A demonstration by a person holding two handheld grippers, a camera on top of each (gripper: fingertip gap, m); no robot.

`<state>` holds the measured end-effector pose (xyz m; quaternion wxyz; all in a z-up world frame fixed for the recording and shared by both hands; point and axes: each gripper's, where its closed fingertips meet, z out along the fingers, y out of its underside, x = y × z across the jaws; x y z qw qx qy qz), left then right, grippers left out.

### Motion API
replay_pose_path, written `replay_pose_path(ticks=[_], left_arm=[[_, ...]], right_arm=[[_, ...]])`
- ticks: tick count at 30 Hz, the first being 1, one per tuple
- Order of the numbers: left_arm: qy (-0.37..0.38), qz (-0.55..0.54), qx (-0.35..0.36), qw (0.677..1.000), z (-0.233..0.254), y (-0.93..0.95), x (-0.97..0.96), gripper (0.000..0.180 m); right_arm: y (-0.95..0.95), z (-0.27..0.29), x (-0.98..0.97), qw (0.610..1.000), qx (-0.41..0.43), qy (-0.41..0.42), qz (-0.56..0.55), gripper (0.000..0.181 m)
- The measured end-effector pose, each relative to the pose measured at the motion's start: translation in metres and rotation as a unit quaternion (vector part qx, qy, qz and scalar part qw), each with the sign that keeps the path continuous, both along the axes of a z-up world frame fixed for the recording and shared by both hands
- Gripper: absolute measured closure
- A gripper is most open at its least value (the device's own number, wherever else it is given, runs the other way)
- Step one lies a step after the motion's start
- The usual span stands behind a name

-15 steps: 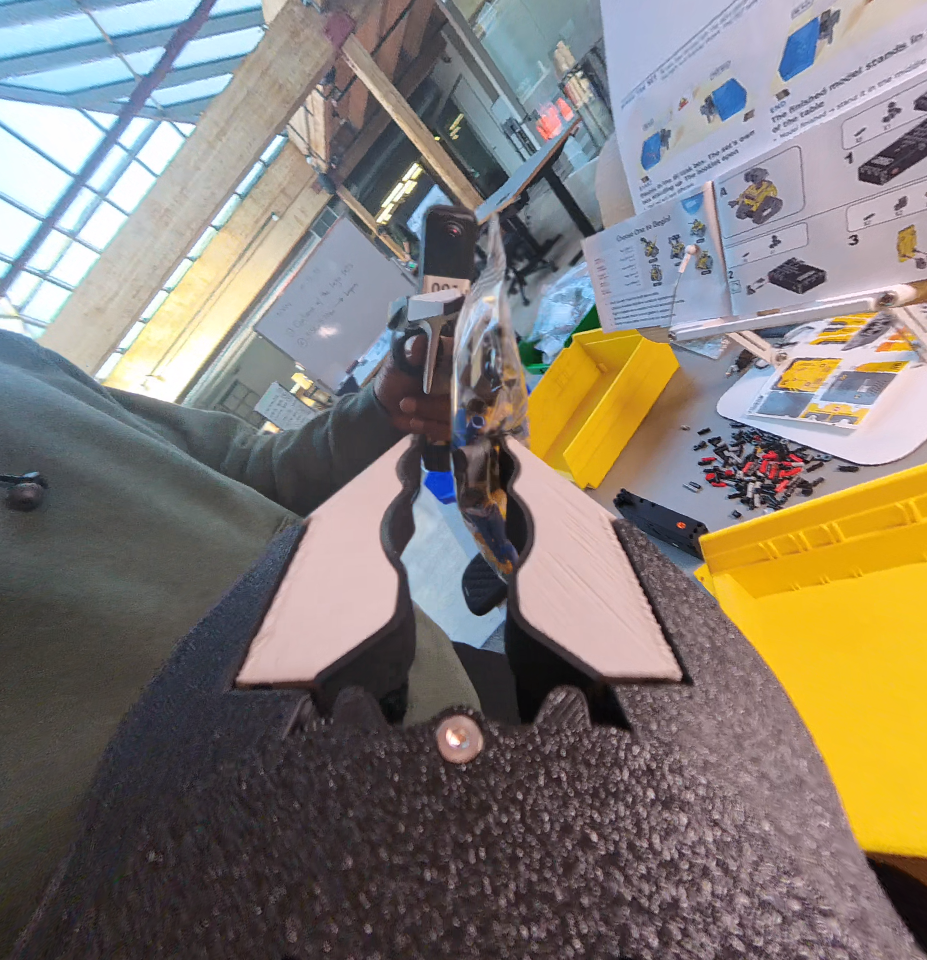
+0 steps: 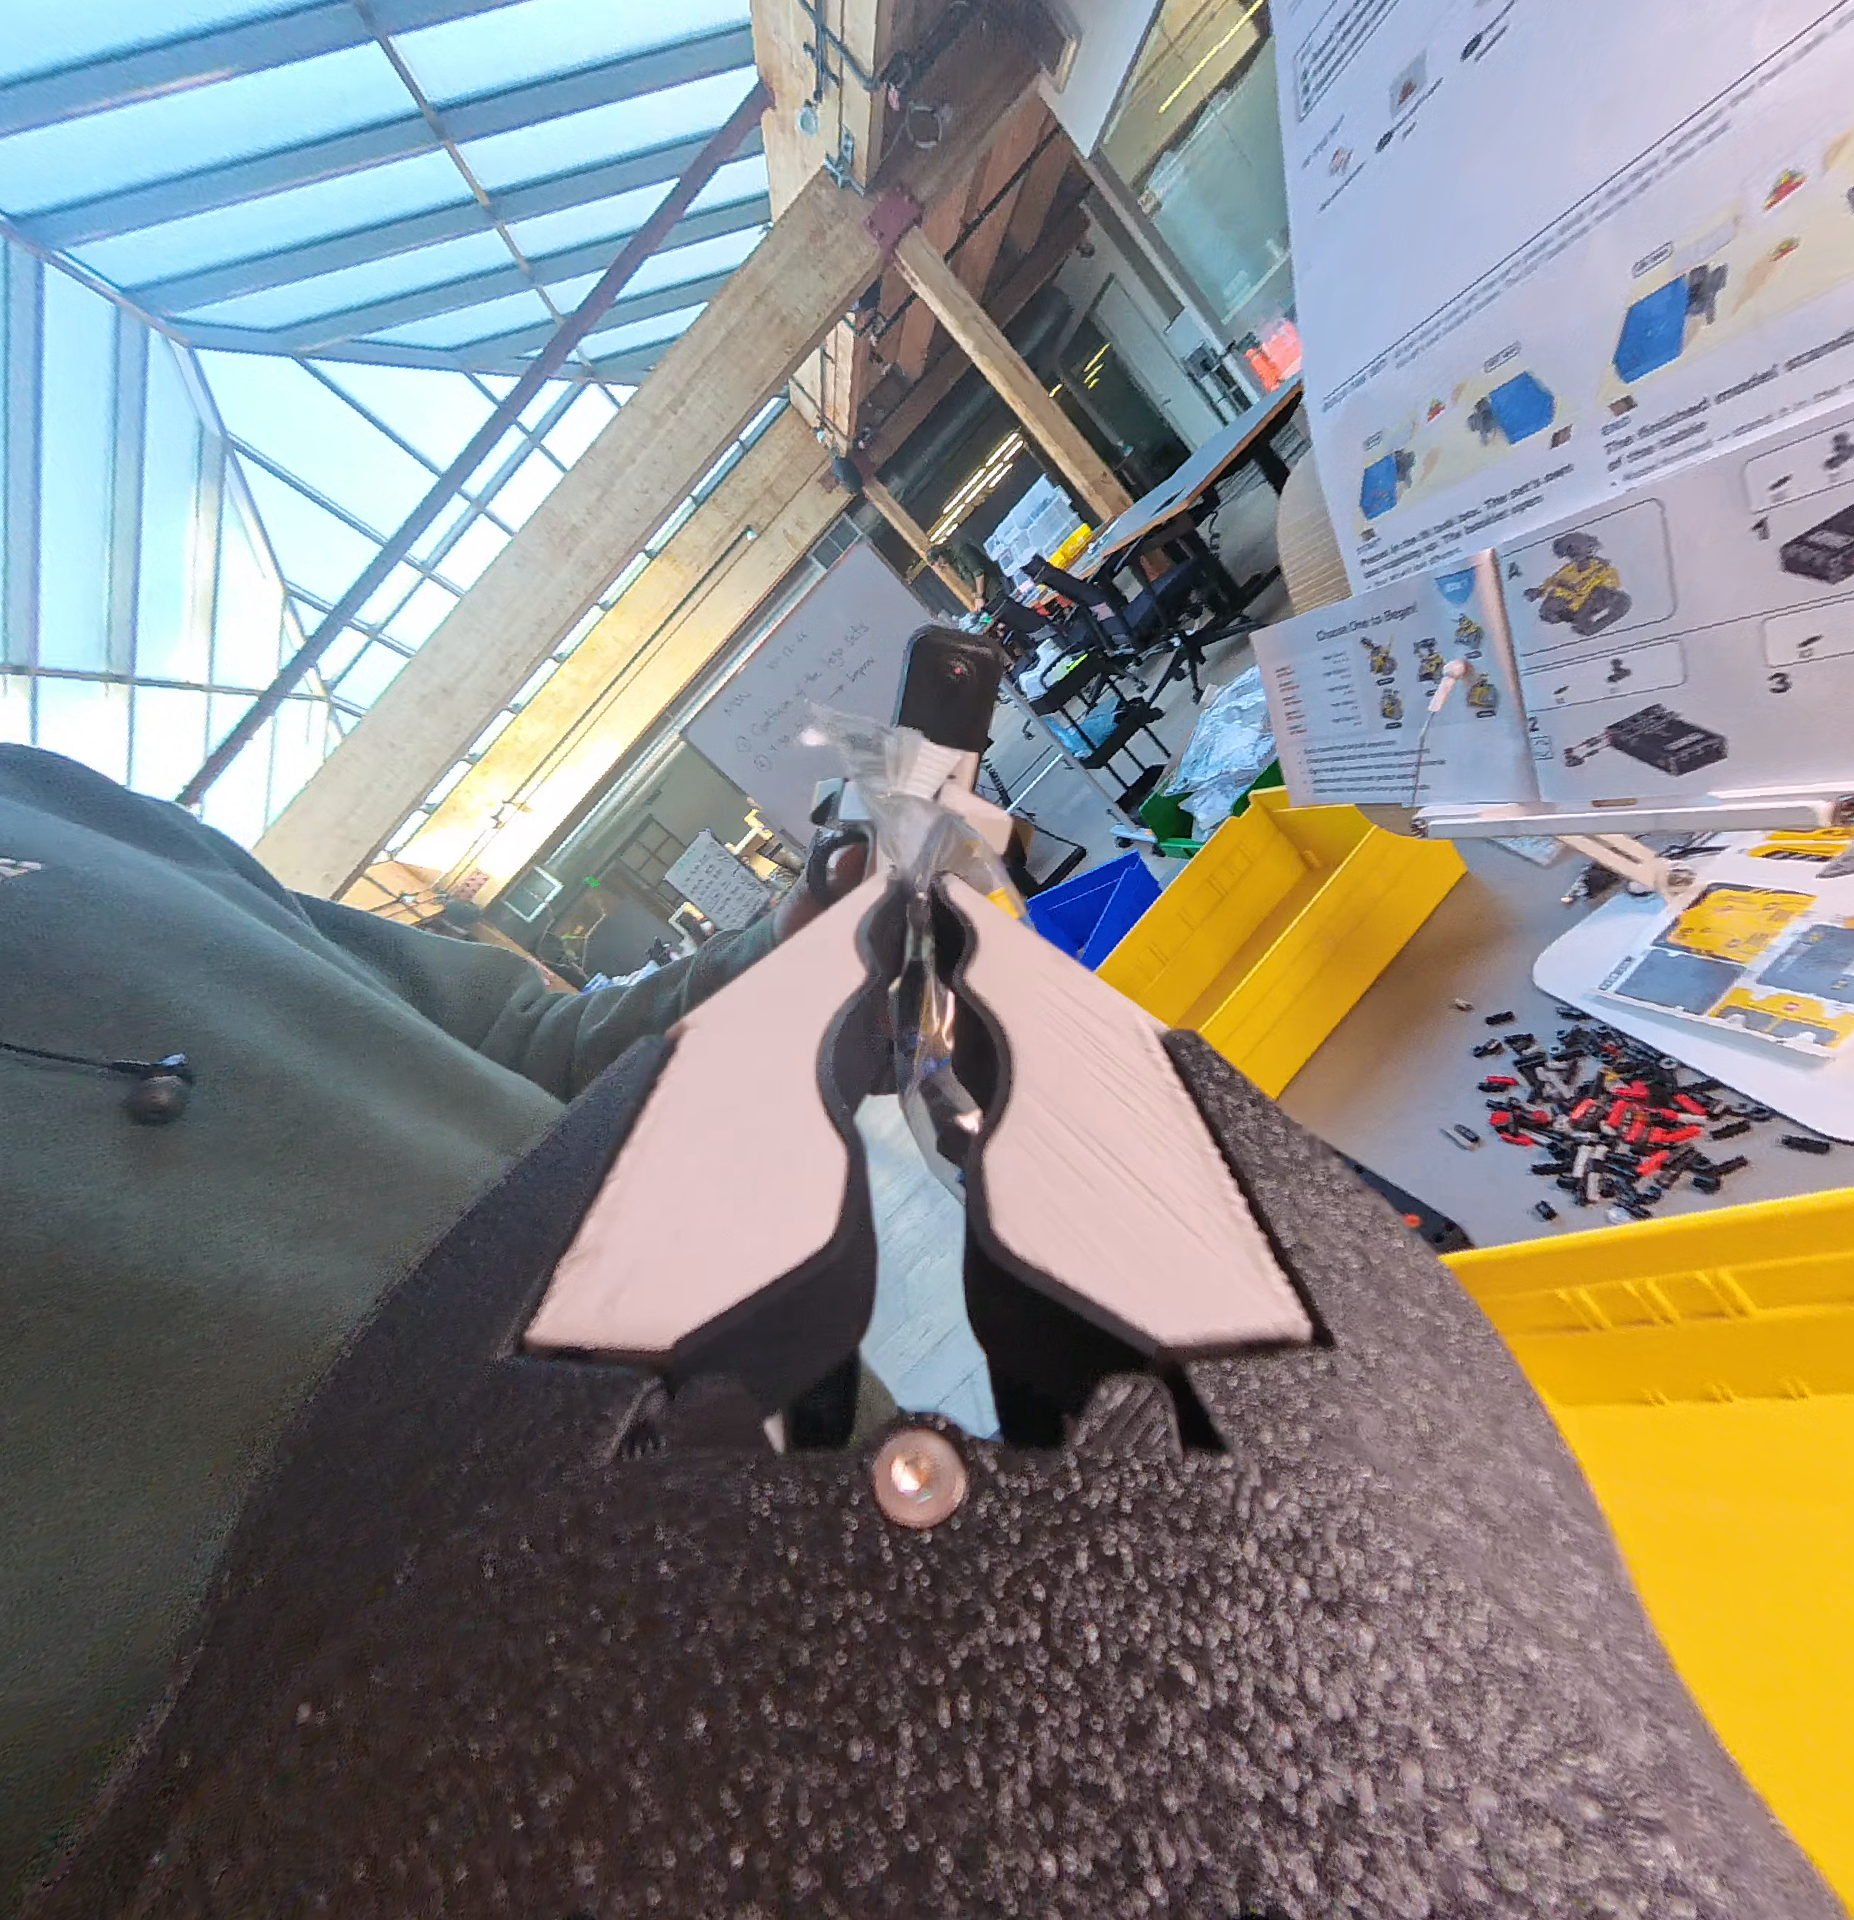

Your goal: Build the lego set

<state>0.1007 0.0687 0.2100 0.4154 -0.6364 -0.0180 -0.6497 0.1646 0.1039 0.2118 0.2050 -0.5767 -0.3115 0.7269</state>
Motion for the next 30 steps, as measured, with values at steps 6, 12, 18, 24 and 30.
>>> replay_pose_path(ticks=[6, 12, 18, 24, 30], left_arm=[[0.076, -0.002, 0.002, 0.997, -0.012, 0.004, 0.006, 0.180], [0.272, 0.001, 0.062, 0.960, -0.018, 0.012, 0.000, 0.149], [0.409, -0.103, 0.155, 0.894, -0.029, 0.012, 0.051, 0.155], [0.415, -0.159, 0.140, 0.885, -0.046, 0.006, 0.065, 0.180], [0.418, -0.230, 0.111, 0.872, -0.062, -0.009, 0.067, 0.180]], right_arm=[[0.009, -0.007, 0.005, 0.999, 0.018, -0.023, -0.023, 0.181], [0.004, -0.024, 0.008, 0.994, 0.073, -0.082, -0.018, 0.181], [-0.016, -0.037, -0.009, 0.993, 0.065, -0.099, 0.002, 0.181], [-0.023, -0.048, -0.007, 0.992, 0.056, -0.115, 0.006, 0.181], [-0.026, -0.038, -0.002, 0.969, 0.199, -0.147, 0.013, 0.169]])
